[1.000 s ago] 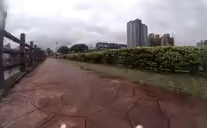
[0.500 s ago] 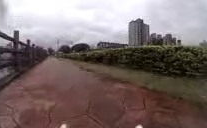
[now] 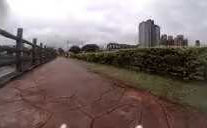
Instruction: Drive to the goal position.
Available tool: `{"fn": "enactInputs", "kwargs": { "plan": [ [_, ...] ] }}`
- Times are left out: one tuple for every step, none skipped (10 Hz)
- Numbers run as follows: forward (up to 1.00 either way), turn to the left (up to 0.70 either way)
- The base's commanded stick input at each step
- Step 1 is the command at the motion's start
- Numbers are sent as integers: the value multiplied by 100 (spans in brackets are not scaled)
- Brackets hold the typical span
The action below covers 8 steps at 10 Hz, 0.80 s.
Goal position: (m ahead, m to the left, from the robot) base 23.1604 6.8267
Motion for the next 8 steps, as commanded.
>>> {"fn": "enactInputs", "kwargs": {
  "plan": [
    [85, 33],
    [85, 34],
    [85, 35],
    [85, 35],
    [85, 33],
    [85, 1],
    [85, 1],
    [85, 1]
  ]
}}
